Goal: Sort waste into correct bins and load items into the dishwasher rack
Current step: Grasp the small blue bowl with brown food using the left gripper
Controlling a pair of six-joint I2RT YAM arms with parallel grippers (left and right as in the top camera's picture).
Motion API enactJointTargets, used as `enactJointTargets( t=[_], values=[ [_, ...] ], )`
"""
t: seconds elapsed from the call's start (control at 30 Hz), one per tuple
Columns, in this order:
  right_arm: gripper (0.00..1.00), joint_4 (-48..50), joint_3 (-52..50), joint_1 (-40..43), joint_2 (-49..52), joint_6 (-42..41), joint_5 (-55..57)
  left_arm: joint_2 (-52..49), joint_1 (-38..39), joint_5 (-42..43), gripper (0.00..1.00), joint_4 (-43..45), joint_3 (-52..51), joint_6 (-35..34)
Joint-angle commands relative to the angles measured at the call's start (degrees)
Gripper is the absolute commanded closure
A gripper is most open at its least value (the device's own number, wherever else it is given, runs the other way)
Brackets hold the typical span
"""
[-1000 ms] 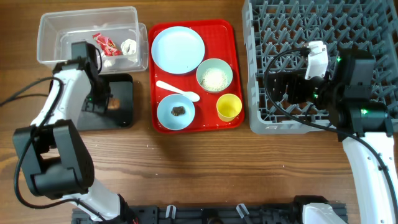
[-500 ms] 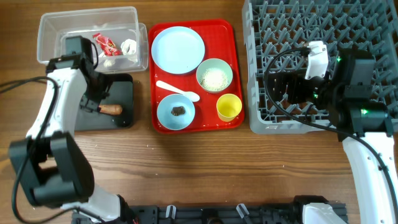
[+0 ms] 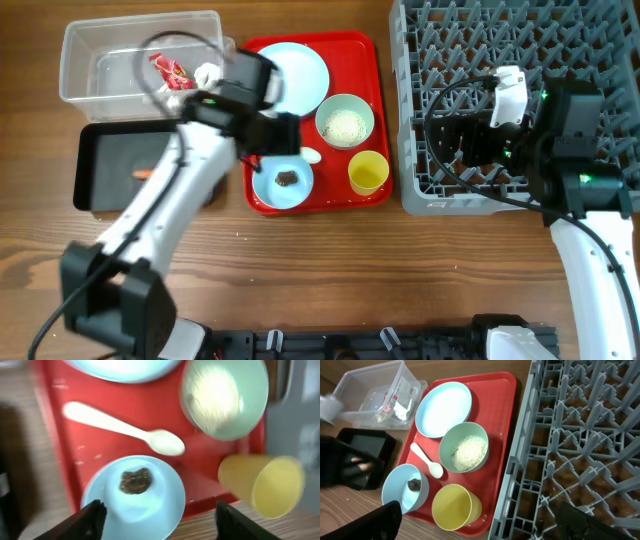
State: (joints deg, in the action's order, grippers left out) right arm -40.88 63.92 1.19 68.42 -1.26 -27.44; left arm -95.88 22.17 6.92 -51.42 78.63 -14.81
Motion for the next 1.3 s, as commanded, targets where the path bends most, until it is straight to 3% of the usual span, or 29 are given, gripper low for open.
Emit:
enactJointTargets(
  t=[0.0,0.27,0.33,0.5,0.67,0.73,1.03,1.27],
  values=[
    [0.00,-0.37,1.22,-0.20,1.18,-0.39,-0.96,-5.84,5.75,-5.55,0.38,1.07,0.33,6.16],
    [0.00,-0.37,1.22,-0.20,2.25,-0.39,-0.96,-13.97,9.53,-5.51,0.44,2.60,0.33,6.73],
    [0.00,-0.37,1.22,-0.20,2.54,-0.39,-0.96,-15.08,9.55,-5.51,0.51,2.69,0.33,6.71],
    [0.00,-0.37,1.22,-0.20,3.23,-0.39,-0.96,-17.20,9.55,-5.49,0.83,2.67,0.28,6.67],
    [0.00,-0.33,1.22,-0.20,3.39,-0.39,-0.96,-17.40,9.60,-5.03,0.89,3.13,0.07,6.64],
    [0.00,-0.33,1.22,-0.20,3.39,-0.39,-0.96,-17.40,9.60,-5.03,0.96,3.28,0.07,6.38],
    [0.00,-0.33,1.22,-0.20,3.39,-0.42,-0.96,-15.54,9.55,-2.99,0.96,-0.20,1.22,-0.98],
    [0.00,-0.09,1.22,-0.20,3.39,-0.37,-0.96,-6.58,8.70,-0.76,0.96,-4.22,2.93,-6.62]
  ],
)
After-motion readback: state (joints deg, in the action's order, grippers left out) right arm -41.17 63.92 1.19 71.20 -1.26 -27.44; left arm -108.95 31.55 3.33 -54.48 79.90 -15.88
